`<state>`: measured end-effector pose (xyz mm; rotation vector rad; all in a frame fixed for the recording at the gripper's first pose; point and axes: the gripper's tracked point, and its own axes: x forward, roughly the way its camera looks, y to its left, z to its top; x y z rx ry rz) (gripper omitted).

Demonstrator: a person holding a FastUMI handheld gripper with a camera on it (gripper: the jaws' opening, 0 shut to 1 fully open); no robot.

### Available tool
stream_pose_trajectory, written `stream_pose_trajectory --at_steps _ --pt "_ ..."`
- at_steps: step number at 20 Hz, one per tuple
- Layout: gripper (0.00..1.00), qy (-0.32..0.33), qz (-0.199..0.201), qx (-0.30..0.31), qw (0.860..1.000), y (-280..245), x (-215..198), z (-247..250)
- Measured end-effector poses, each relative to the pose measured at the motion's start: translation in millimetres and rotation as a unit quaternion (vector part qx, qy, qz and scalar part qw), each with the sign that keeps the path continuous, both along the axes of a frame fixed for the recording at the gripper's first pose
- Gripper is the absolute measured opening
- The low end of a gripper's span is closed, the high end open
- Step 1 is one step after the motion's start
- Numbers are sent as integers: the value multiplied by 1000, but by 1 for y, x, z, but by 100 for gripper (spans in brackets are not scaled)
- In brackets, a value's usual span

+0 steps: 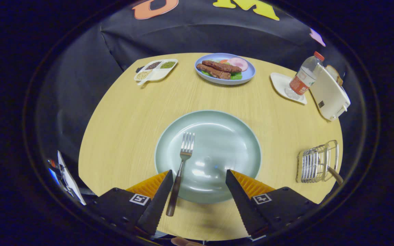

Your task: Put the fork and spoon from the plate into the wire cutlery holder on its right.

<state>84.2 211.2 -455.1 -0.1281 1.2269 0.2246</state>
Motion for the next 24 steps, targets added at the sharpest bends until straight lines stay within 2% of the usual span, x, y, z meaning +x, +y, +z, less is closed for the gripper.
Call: stream_pose_trajectory --at_steps 2,4,7,9,12,13,14,15,17,18,24 --pt "90 11 -11 -1 1000 7 -1 -11" --pt "79 22 -21 -1 1000 13 -2 -21" --pt "69 17 -43 -10 999 16 2 -33" --pt "53 28 -51 -13 998 19 -2 -42" --pt "23 45 -63 -12 997 26 -11 -49" --pt "21 39 -61 -9 997 28 -9 -49" --pt "11 41 -53 -16 998 29 -8 -44" --pt "7 42 -45 -13 998 28 -13 -45" --pt "7 37 -33 -9 999 28 -14 -39" --pt "1 30 -29 -9 999 26 -13 -33" --pt "1 -12 -11 -5 1000 3 -8 23"
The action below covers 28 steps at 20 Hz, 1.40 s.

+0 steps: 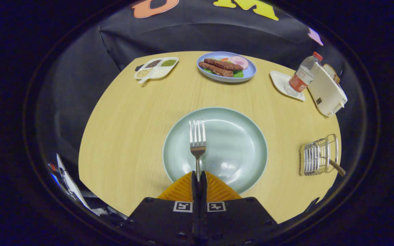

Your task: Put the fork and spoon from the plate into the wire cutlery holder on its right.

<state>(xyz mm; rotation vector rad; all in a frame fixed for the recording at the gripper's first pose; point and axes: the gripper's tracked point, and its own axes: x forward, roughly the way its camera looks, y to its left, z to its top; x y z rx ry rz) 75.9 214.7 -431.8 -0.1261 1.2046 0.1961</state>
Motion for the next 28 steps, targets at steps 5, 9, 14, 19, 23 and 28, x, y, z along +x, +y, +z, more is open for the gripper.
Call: stream_pose_trajectory --at_steps 5,9,14,19,23,28 --pt "1 -27 -2 -1 1000 -46 6 44" --pt "1 -38 -11 -14 999 -97 12 63" --pt "1 -35 -41 -32 998 -172 19 75" --pt "1 -33 -79 -69 994 -249 29 87" --pt "1 10 -73 -61 995 -276 12 82" --pt "3 53 -57 -53 996 -285 2 71"
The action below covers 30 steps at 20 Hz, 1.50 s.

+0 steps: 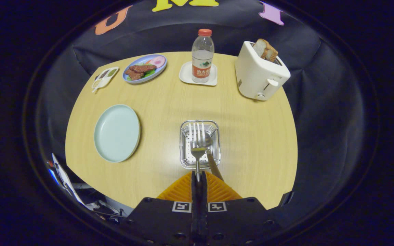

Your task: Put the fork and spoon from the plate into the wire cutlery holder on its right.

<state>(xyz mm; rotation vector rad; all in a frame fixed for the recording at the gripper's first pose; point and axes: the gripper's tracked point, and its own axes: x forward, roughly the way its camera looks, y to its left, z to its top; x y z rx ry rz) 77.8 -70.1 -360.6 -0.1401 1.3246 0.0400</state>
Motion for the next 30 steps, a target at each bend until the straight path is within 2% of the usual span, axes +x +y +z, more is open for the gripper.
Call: stream_pose_trajectory --at_steps 6,19,21,22,30 --pt "3 63 -32 25 997 -6 -2 -19" --pt "3 120 -21 5 993 -4 10 -26" --pt "3 124 -22 5 992 -3 14 -27" --pt "7 122 -21 5 992 -3 16 -26" --pt "7 97 -3 26 995 12 33 -23"
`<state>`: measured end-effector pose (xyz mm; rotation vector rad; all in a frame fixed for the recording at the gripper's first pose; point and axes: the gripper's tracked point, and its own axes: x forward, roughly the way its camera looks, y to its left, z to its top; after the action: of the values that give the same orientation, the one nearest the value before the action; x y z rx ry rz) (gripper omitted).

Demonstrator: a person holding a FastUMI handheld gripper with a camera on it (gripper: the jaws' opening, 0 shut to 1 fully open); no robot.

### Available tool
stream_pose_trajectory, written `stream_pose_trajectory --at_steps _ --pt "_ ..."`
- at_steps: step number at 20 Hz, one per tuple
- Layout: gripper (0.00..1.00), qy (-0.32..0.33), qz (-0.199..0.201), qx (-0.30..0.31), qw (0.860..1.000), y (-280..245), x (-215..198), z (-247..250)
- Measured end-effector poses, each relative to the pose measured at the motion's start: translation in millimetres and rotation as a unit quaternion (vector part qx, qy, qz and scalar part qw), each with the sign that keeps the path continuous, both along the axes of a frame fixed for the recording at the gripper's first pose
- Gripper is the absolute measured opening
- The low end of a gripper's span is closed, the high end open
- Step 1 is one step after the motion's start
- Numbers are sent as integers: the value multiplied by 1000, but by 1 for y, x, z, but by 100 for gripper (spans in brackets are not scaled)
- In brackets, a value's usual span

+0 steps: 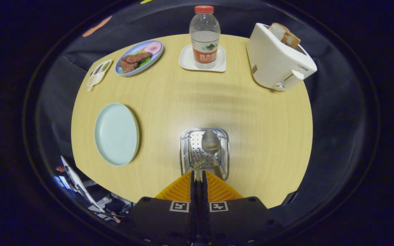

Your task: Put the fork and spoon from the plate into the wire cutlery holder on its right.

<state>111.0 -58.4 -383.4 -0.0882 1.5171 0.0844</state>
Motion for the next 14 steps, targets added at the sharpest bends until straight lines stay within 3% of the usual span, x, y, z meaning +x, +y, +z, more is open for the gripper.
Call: stream_pose_trajectory --at_steps 2,5,7,14 --pt "10 -18 -1 10 1000 4 6 6" --pt "6 -50 1 18 999 6 12 17" --pt "17 -70 8 22 997 8 12 27" --pt "31 -157 29 43 986 27 7 61"
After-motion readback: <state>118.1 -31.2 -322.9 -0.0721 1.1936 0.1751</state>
